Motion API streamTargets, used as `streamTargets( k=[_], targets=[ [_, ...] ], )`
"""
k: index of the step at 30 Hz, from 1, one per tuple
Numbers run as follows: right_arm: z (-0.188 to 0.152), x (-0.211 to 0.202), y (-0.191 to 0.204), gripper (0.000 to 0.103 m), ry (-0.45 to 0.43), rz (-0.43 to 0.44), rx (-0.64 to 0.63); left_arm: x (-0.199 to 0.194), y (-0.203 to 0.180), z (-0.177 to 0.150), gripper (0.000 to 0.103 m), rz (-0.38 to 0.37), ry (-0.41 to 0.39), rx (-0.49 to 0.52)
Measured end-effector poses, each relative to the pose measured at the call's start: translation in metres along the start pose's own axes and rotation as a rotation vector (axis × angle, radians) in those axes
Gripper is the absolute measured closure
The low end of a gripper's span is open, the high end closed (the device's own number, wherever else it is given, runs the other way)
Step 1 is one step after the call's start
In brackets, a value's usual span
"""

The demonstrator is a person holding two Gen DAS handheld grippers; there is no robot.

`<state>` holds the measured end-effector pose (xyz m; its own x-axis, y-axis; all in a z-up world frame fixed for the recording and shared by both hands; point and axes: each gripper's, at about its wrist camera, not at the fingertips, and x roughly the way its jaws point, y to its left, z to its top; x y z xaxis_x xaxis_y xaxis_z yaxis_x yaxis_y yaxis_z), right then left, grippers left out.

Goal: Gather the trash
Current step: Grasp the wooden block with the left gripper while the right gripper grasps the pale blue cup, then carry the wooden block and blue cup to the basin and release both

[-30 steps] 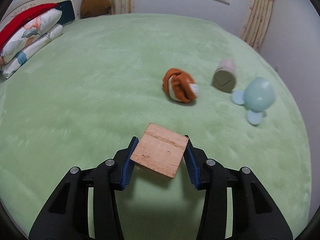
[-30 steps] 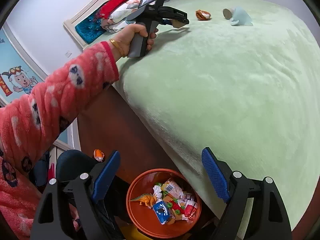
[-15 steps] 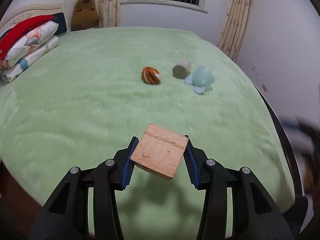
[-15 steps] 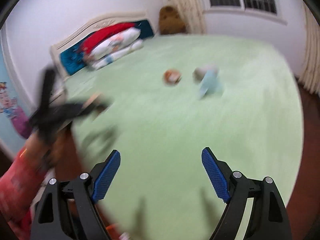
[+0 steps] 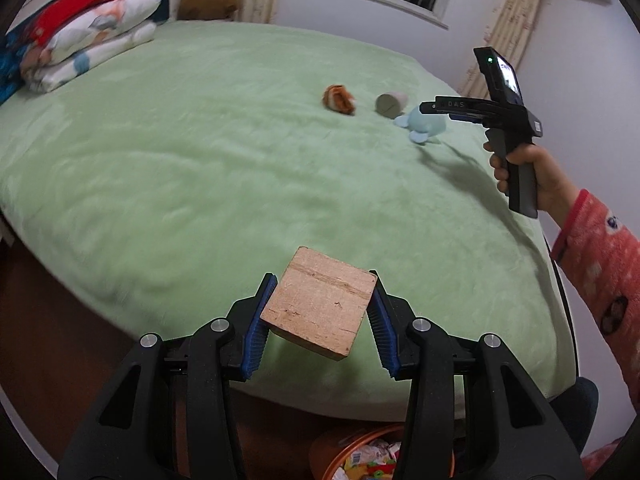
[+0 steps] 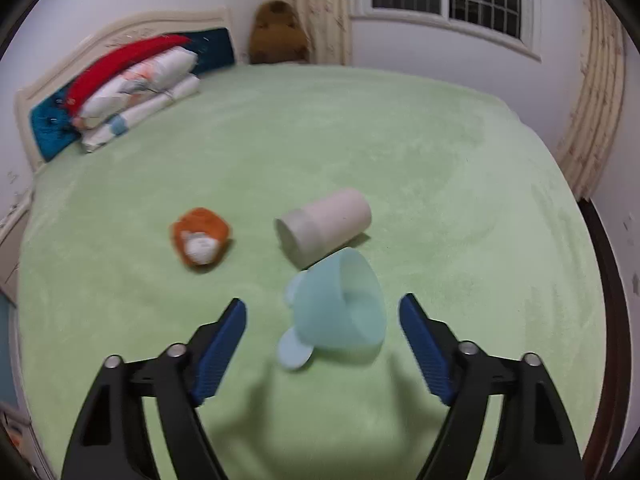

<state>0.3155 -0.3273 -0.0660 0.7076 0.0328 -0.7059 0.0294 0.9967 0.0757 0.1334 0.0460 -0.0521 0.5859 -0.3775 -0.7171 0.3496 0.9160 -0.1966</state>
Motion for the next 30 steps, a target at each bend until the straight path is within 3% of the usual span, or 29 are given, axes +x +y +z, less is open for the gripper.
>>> streamTargets(
  k=[3,5,7,8,10,19,30],
  targets=[
    [0.002,0.014,0.001,0.042,0.048,-0.018,0.007,-0.002,0.005,-0.002,0.059,0.015,0.003,-0.015],
    [0.001,0.02,0.006,0.064,0.089,-0.02,-0.013,-0.002,0.007,-0.002,0.059,0.012,0.004,-0.019],
    [0.0,0.018,0.011,0.068,0.093,-0.021,-0.033,-0.004,0.006,-0.002,0.059,0.011,0.0,-0.017],
    [-0.001,0.016,0.012,0.078,0.093,-0.016,-0.036,-0.006,0.006,-0.002,0.059,0.009,-0.002,-0.016],
    [-0.005,0.009,0.013,0.087,0.094,-0.011,-0.02,-0.005,0.004,-0.001,0.059,0.004,-0.003,-0.02],
    [-0.018,-0.028,0.018,0.092,0.058,0.002,-0.02,-0.016,-0.002,-0.005,0.059,0.009,-0.009,-0.033],
    [-0.054,-0.141,0.021,0.092,-0.059,0.114,-0.06,-0.051,-0.026,-0.016,0.059,0.015,-0.043,-0.001]
  ],
)
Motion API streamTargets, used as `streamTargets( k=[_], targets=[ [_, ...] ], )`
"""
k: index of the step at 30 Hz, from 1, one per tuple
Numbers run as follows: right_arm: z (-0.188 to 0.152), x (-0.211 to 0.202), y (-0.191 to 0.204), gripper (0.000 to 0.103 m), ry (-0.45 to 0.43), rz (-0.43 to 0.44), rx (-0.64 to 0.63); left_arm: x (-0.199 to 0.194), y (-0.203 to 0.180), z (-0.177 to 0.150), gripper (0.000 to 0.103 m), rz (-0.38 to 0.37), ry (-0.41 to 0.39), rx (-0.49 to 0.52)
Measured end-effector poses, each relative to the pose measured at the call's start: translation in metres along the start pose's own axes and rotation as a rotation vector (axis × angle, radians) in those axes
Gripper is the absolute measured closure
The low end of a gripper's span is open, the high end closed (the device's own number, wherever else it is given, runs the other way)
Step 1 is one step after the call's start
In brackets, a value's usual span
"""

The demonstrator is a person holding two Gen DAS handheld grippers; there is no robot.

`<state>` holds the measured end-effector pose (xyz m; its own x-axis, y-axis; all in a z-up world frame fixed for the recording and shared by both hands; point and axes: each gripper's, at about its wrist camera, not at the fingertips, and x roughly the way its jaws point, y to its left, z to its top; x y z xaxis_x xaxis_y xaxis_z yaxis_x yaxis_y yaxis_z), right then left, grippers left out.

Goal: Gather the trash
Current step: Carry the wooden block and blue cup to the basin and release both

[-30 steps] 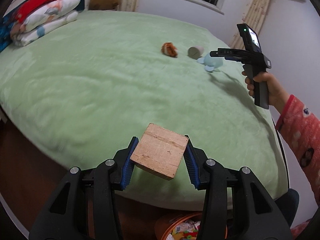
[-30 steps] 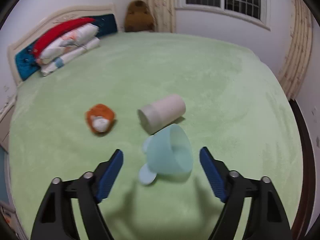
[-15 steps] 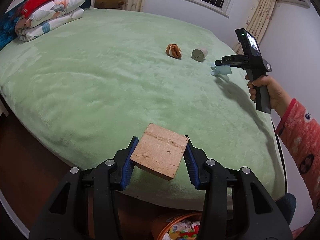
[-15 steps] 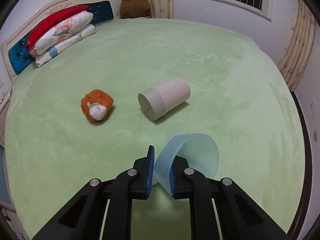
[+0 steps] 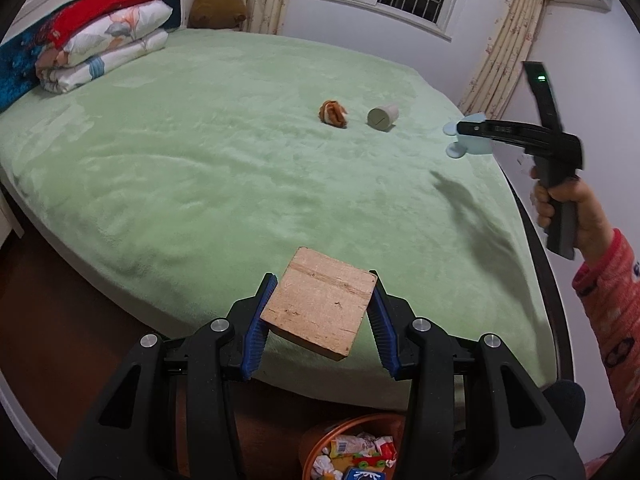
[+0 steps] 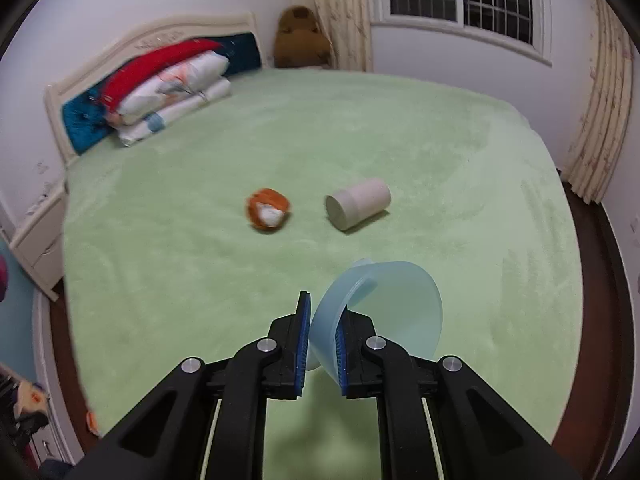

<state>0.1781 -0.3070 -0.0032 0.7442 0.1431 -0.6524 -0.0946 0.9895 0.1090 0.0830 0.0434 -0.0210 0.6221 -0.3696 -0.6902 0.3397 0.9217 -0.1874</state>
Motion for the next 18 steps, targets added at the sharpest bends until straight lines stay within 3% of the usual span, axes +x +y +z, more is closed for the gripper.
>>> streamTargets(
  k=[9,18],
  targets=[
    [-0.051,-0.12,0.031,0.092,-0.116,0.113,-0.079,-0.046,-0.027,-0.014,0.059,0.009,-0.058,0.043],
    [-0.127,-0.197,0.063,0.092,-0.129,0.213,-0.155,-0.086,-0.058,-0.052,0.059,0.005,-0.075,0.108]
  ],
)
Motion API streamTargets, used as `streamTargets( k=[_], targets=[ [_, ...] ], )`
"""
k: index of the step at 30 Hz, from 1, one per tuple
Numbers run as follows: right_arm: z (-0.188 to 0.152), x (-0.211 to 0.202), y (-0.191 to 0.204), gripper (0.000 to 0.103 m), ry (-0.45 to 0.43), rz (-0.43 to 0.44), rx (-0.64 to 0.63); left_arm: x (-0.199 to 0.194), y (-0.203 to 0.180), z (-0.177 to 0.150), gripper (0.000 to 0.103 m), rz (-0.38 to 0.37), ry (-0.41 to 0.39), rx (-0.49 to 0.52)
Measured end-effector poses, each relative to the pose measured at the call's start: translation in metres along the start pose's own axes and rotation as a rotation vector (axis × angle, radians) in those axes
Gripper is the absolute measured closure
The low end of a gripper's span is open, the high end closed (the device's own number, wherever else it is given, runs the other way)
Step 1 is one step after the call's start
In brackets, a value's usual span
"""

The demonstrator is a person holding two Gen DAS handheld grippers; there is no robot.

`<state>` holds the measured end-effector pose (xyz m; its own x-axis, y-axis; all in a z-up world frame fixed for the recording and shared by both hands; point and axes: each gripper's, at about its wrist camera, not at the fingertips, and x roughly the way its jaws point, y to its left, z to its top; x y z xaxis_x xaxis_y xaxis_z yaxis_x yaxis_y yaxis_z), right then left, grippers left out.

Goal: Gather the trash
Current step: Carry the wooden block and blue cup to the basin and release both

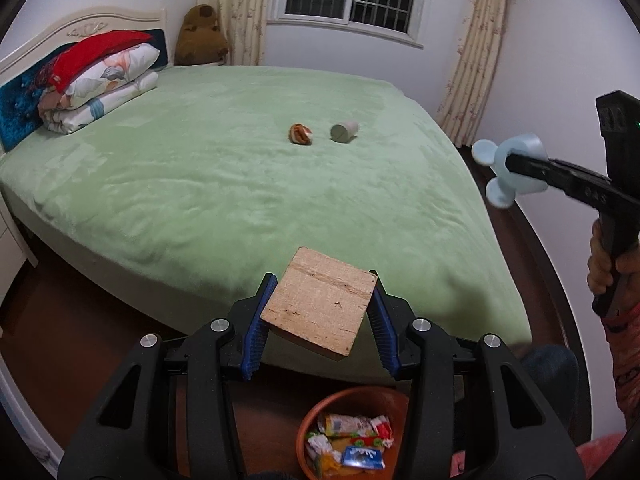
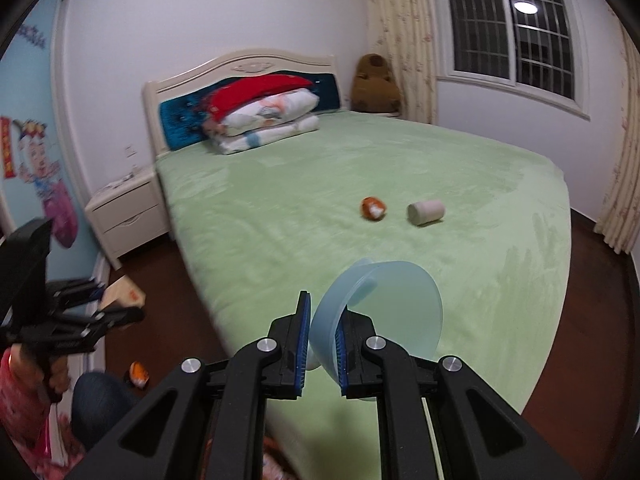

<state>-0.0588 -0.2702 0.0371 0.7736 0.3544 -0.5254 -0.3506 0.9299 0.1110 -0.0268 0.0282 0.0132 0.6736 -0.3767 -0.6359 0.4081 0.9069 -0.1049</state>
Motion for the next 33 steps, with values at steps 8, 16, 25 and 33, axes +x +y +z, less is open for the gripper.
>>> streamTargets(
  k=[8,16,25,33],
  targets=[
    [-0.074,-0.019,0.048,0.092,0.115,0.085,-0.031,-0.006,-0.027,-0.055,0.059,-0.036,0.089,0.034],
    [-0.153,0.018,0.07,0.092,0.367,0.144,0.038,0.058,-0.034,-0.131,0.059,-0.071,0.372,-0.02],
    [-0.218,0.075,0.076,0.092,0.604,0.14,0.153,0.143,-0.024,-0.205,0.059,-0.081,0.713,-0.155],
    [-0.251,0.117,0.083,0.092,0.746,0.129,0.177,0.19,-0.021,-0.248,0.059,-0.037,0.866,-0.211]
  ],
)
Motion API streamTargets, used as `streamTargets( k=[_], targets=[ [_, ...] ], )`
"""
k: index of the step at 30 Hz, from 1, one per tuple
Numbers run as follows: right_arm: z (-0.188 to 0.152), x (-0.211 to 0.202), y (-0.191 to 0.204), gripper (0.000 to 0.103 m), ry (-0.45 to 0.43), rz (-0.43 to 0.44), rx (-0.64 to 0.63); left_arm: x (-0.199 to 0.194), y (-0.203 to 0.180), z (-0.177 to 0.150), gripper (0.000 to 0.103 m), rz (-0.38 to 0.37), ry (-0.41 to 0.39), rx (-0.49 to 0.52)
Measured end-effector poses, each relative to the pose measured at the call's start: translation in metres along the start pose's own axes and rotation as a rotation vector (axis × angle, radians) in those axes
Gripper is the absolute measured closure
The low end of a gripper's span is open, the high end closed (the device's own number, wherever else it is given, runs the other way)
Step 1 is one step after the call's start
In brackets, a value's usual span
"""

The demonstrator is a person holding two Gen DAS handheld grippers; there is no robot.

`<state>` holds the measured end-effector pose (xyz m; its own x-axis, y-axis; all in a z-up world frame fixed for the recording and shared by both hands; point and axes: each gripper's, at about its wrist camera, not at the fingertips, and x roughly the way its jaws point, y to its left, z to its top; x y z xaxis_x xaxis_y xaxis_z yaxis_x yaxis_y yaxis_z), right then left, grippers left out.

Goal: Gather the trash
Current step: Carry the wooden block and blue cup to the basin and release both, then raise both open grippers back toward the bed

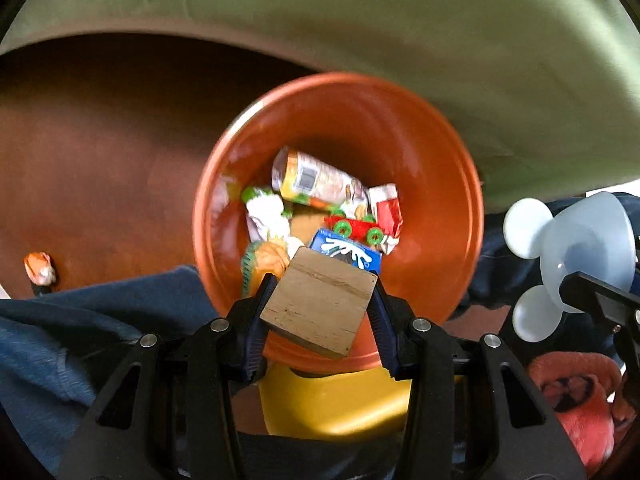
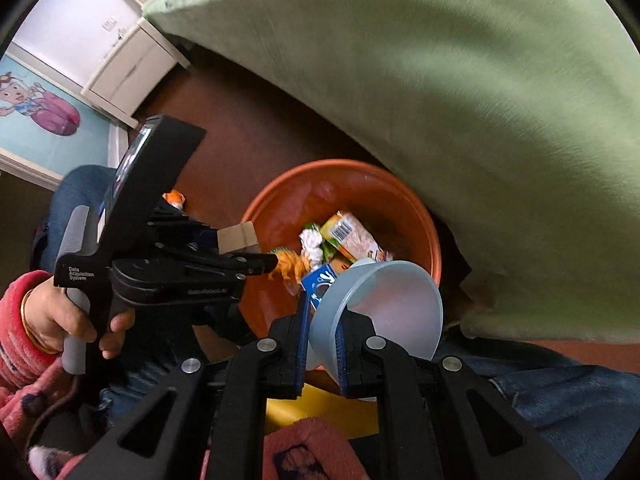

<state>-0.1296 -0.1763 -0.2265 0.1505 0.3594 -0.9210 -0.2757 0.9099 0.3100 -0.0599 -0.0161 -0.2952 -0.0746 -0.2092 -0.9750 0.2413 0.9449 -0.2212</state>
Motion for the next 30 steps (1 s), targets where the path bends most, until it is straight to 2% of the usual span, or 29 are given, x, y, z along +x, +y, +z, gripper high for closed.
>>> streamTargets(
  k=[9,10,12,13,14,17,20,24,25,30],
  targets=[
    [0.007,0.032,-0.01,0.09,0.075,-0.042,0.029,0.025,0.004,0.002,0.059,-0.003,0.071,-0.018],
    [0.007,0.031,-0.015,0.087,0.076,-0.048,0.034,0.026,0.004,0.002,0.059,-0.004,0.075,-0.022],
    [0.008,0.031,-0.019,0.069,0.069,-0.057,0.046,0.028,0.006,0.002,0.054,-0.007,0.086,-0.031],
    [0.01,0.033,-0.022,0.065,0.067,-0.063,0.049,0.029,0.008,0.002,0.046,-0.008,0.088,-0.047],
    [0.01,0.033,-0.026,0.065,0.065,-0.069,0.054,0.029,0.01,0.003,0.038,-0.005,0.088,-0.058],
    [0.011,0.031,-0.03,0.051,0.053,-0.081,0.07,0.029,0.012,0.004,0.034,-0.004,0.089,-0.068],
    [0.011,0.029,-0.032,0.043,0.041,-0.083,0.082,0.027,0.01,0.003,0.027,0.01,0.081,-0.059],
    [0.012,0.026,-0.035,0.038,0.024,-0.088,0.097,0.025,0.008,0.002,0.024,0.024,0.067,-0.046],
    [0.011,0.025,-0.035,0.034,0.022,-0.087,0.1,0.025,0.009,0.002,0.024,0.027,0.066,-0.051],
    [0.01,0.02,-0.037,0.028,0.003,-0.062,0.114,0.024,0.016,0.002,0.023,0.023,0.065,-0.085]
  ],
)
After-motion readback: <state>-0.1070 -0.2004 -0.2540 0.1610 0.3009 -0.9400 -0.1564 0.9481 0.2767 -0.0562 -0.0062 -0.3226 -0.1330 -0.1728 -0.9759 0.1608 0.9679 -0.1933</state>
